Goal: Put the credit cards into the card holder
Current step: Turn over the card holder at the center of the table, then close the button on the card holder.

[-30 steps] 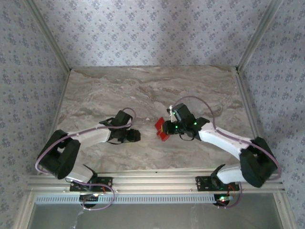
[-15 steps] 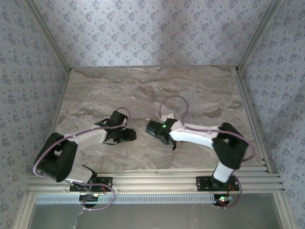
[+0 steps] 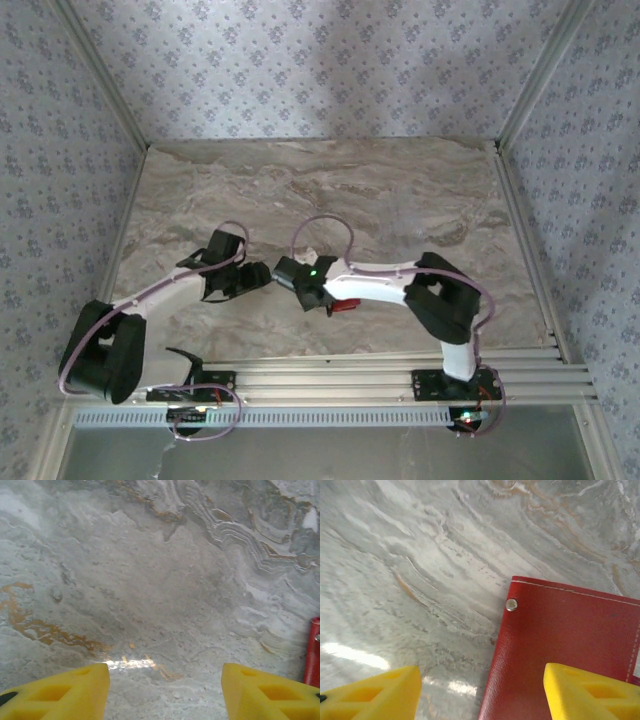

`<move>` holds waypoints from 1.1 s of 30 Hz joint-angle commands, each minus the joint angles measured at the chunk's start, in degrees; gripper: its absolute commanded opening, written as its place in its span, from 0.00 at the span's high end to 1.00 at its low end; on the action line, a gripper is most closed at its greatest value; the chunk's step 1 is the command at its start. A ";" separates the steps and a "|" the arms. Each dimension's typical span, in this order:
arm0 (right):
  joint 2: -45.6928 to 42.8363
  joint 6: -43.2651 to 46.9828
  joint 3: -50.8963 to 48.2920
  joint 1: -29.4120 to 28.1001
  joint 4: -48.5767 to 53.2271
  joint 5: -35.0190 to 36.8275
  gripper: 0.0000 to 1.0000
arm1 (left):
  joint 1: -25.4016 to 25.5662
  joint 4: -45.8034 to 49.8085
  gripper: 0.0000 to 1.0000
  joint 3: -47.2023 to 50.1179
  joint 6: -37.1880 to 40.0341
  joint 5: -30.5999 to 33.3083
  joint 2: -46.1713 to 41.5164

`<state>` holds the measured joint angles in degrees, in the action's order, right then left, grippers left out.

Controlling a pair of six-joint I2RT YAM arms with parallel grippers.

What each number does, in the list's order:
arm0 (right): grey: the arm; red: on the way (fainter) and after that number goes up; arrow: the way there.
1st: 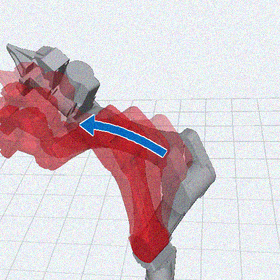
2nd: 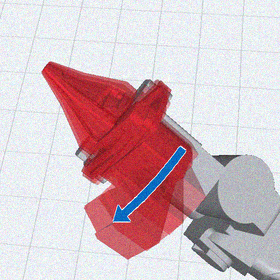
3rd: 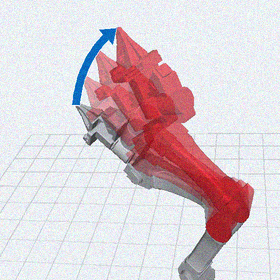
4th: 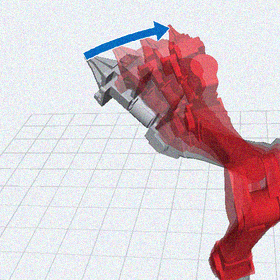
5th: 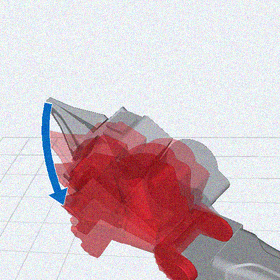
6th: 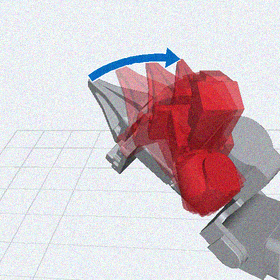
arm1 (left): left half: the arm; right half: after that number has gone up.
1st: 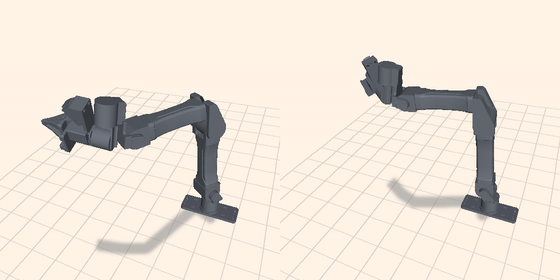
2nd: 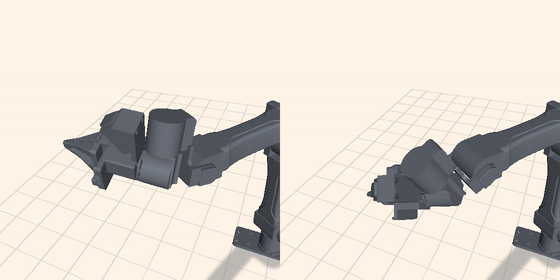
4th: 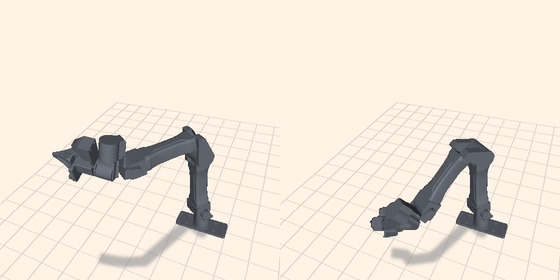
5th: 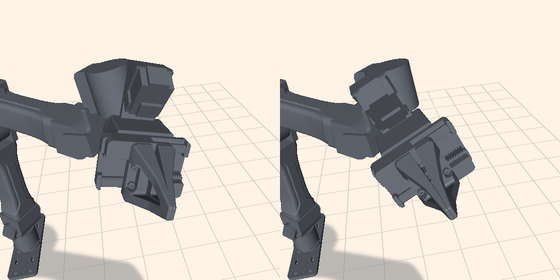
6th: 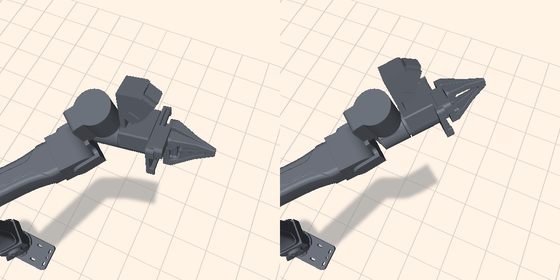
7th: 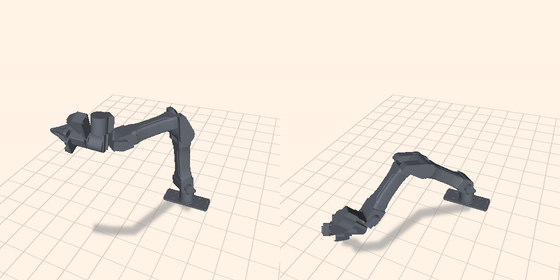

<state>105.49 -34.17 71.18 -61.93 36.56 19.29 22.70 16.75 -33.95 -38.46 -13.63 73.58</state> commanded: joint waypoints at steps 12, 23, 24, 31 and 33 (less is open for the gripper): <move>-21.73 3.96 -18.50 17.03 -1.66 -10.93 0.55 | 20.48 4.14 0.28 -20.90 6.93 1.04 17.30; -22.81 5.27 -24.57 23.55 -10.60 -20.33 0.70 | 26.07 6.80 0.28 -27.66 9.28 5.62 28.38; -23.28 6.03 -24.89 23.85 -11.30 -21.39 0.70 | 26.18 6.78 0.28 -27.58 9.33 5.79 28.80; -27.20 5.99 -25.15 25.41 -11.32 -24.72 0.64 | 26.51 7.59 0.30 -27.92 9.72 7.43 33.13; -28.00 5.96 -24.86 25.52 -10.85 -24.72 0.61 | 26.69 7.33 0.30 -27.74 9.76 7.69 33.78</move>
<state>79.00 -28.82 46.30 -36.80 25.36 -3.57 48.88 23.49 -62.22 -29.78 -8.03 103.42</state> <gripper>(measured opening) 0.386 0.701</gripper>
